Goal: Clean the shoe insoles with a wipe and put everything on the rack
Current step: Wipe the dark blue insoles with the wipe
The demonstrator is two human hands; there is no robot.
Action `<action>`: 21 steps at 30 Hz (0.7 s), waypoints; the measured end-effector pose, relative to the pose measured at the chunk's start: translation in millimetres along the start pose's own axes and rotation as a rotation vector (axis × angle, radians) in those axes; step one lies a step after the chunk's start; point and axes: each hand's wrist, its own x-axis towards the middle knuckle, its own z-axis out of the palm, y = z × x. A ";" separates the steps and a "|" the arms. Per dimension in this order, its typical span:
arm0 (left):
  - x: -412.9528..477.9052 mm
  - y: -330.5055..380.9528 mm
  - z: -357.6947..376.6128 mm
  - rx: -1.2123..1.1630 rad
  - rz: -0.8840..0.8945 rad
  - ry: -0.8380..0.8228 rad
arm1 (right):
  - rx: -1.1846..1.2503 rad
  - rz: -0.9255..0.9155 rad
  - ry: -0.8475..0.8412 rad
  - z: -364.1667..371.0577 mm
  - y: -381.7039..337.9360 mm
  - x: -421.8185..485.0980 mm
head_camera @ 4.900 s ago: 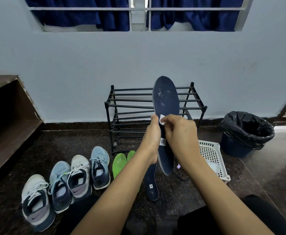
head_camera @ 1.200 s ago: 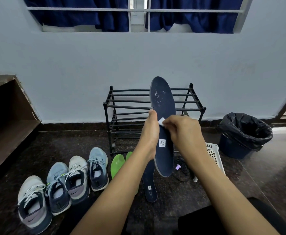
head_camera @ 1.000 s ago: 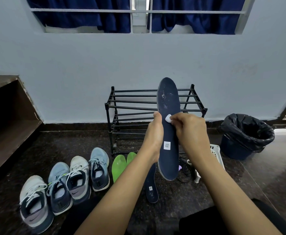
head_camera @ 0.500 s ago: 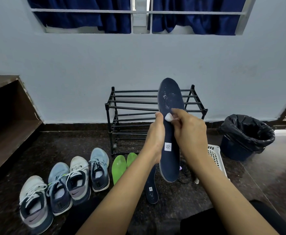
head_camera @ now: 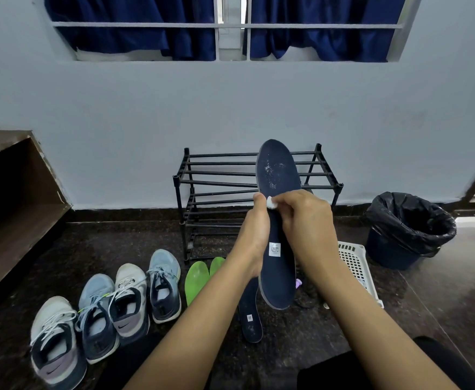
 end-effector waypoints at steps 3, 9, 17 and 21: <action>2.0 3.1 -3.6 0.015 -0.020 -0.039 | 0.035 0.007 -0.012 -3.4 -3.0 -3.1; 4.0 4.1 -8.5 0.063 -0.016 -0.033 | 0.007 -0.037 -0.073 1.9 -9.4 -11.9; -3.1 3.8 -7.3 0.064 -0.053 -0.054 | 0.112 0.043 -0.009 0.1 -4.9 1.4; -4.6 3.4 -9.1 0.059 -0.080 -0.023 | 0.122 0.042 -0.073 3.0 -8.4 -9.6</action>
